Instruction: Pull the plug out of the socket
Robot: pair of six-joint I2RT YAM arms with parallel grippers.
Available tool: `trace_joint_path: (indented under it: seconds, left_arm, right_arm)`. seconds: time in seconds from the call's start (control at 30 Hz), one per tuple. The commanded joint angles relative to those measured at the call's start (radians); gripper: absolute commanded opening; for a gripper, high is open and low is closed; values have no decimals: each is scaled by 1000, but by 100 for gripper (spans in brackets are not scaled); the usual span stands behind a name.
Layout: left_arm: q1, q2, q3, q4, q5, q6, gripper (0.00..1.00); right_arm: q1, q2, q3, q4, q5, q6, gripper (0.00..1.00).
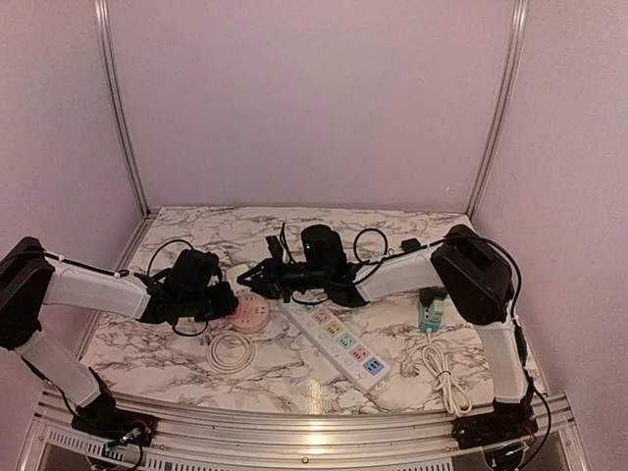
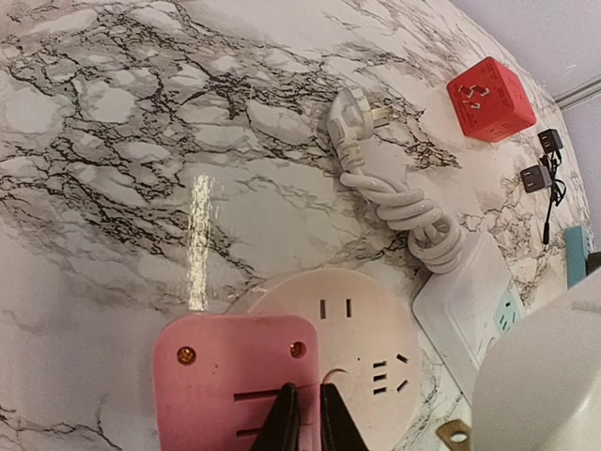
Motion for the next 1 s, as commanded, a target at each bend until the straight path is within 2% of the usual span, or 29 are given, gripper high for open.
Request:
trace_joint_path:
  seconds: [0.0, 0.47, 0.8, 0.97]
  left_arm:
    - [-32, 69, -75, -318, 129, 19, 12]
    - [-30, -115, 99, -474, 113, 46, 16]
    - [0, -201, 157, -539, 95, 67, 20]
    - [38, -214, 155, -550, 92, 90, 22]
  right_arm:
    - [34, -89, 37, 76, -17, -27, 0]
    - [-8, -200, 1, -291, 130, -313, 0]
    - [-103, -348, -45, -635, 336, -596, 0]
    - [-150, -407, -32, -859, 504, -760, 0]
